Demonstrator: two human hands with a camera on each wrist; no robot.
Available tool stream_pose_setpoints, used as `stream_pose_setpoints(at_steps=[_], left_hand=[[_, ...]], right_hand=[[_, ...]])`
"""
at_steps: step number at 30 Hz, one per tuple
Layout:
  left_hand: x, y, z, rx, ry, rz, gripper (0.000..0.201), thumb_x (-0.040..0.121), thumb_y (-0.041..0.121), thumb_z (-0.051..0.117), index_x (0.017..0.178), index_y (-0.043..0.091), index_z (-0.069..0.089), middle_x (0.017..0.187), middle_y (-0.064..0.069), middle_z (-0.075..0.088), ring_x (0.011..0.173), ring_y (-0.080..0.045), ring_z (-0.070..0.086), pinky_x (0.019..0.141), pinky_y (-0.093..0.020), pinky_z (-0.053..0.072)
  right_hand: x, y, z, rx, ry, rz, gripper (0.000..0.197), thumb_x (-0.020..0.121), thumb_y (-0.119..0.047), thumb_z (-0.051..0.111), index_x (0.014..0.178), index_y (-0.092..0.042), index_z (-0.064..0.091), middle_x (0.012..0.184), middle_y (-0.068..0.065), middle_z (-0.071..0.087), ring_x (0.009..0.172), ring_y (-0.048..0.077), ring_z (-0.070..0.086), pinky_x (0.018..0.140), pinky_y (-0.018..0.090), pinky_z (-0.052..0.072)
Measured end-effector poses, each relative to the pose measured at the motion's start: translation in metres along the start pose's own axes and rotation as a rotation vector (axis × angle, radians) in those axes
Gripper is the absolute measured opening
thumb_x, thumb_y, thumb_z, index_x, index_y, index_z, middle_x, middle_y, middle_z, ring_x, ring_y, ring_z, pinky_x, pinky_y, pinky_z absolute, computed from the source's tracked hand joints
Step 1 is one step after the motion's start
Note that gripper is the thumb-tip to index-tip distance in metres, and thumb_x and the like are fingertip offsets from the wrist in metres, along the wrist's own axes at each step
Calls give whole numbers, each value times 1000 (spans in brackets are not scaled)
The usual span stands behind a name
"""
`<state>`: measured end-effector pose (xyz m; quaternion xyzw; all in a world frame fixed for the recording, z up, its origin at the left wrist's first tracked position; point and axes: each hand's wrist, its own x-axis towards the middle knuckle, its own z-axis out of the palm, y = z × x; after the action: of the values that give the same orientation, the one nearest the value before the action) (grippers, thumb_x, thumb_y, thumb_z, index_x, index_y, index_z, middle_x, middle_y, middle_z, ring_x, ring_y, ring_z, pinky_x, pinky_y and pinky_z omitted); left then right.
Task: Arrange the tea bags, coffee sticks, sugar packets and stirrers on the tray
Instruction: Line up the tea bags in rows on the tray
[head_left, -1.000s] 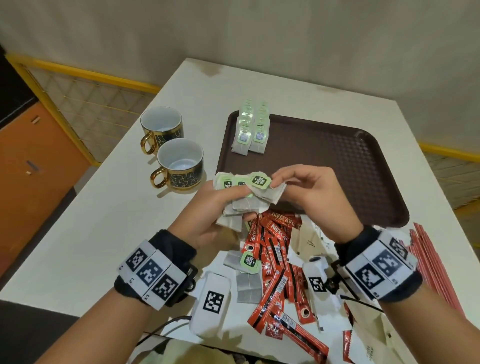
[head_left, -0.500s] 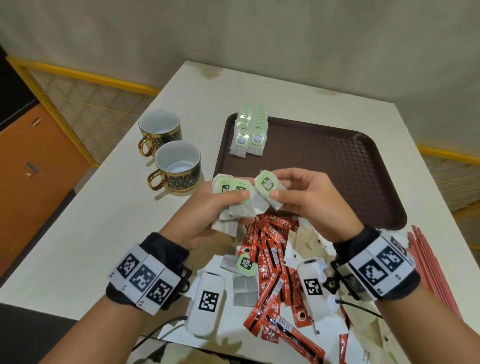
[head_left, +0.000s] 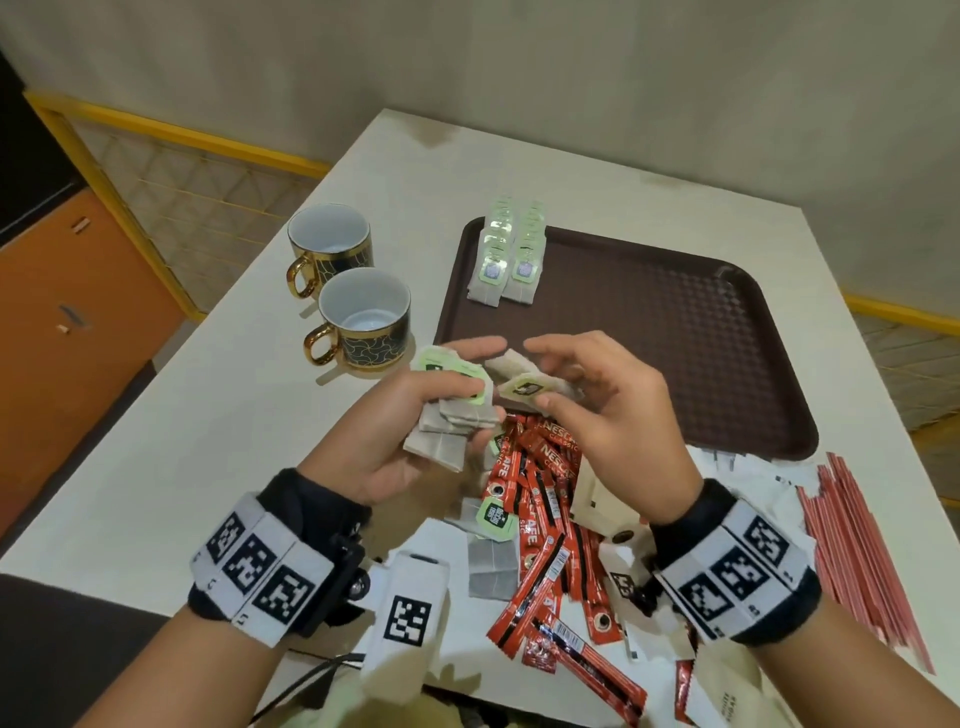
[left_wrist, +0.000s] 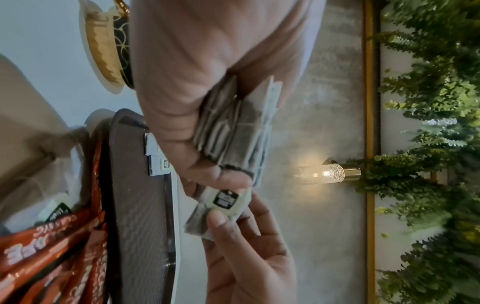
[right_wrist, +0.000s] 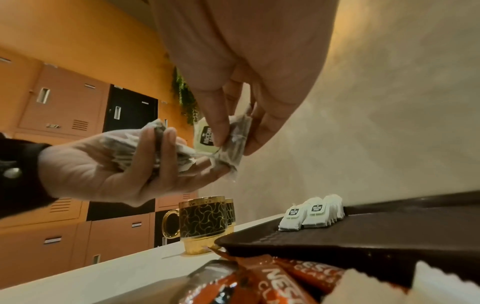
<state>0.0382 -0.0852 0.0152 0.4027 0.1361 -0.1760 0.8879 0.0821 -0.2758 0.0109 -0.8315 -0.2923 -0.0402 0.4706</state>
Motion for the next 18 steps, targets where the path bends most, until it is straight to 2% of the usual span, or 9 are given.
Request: stream_pose_setpoints(at_steps=[2,4,7,9,11,13,15,17,18], left_hand=[[-1,-1,-1,46,-11,-29,39,89,-2,48,123,9,63,101,-16,70,67,-15,67,51,-21,53],[-3,-2,0,83,-13,-31,37,91,-1,47,123,7,64,100,-16,72,67,-13,68,52,-20,54],[-4,0,-1,183,30,73,36,93,-4,44,123,4,64,103,-13,73,68,-14,69,52,-22,54],[-3,2,-3,290,55,141,37,94,-4,45,123,7,65,112,-9,73,83,-17,72,60,-25,57],[-3,3,-5,381,58,168,37,94,-3,47,122,12,67,117,-7,71,100,-24,70,77,-32,60],[-3,4,-6,452,48,181,36,94,0,51,121,16,67,120,-5,70,106,-25,69,88,-36,58],[-3,5,-5,487,9,190,35,91,4,57,121,18,68,118,-4,71,105,-25,69,88,-36,58],[-3,4,-4,459,-36,193,35,87,4,60,119,17,67,112,-6,73,98,-24,71,80,-32,59],[-3,4,-3,432,-50,196,35,86,2,60,117,16,67,109,-7,74,94,-22,72,75,-29,59]], right_hand=[[1,0,-3,-1,-62,-23,41,81,1,71,118,-17,66,100,-6,63,96,14,62,81,38,54],[2,0,-5,-15,-130,-56,36,82,-1,70,115,-15,68,100,-7,64,95,14,62,80,36,53],[3,1,-9,-17,-112,-50,22,84,1,68,102,-11,72,95,-5,67,89,13,63,77,35,53],[4,1,-15,96,-57,49,14,86,0,68,95,-9,72,93,0,70,87,16,66,77,39,55],[7,-2,-21,261,-21,145,9,87,0,67,93,-6,70,91,6,73,84,22,70,77,42,59],[11,-6,-24,319,-4,179,7,86,-1,68,93,-4,68,89,10,73,82,26,71,75,40,59],[17,-6,-23,341,-27,224,10,84,-2,70,93,-6,65,87,15,71,80,29,70,73,41,60],[22,-6,-20,369,-68,285,12,83,-2,70,93,-5,64,85,20,68,74,28,67,69,40,58],[25,-6,-18,378,-80,310,11,84,-2,70,92,-4,63,83,20,67,70,24,64,64,36,58]])
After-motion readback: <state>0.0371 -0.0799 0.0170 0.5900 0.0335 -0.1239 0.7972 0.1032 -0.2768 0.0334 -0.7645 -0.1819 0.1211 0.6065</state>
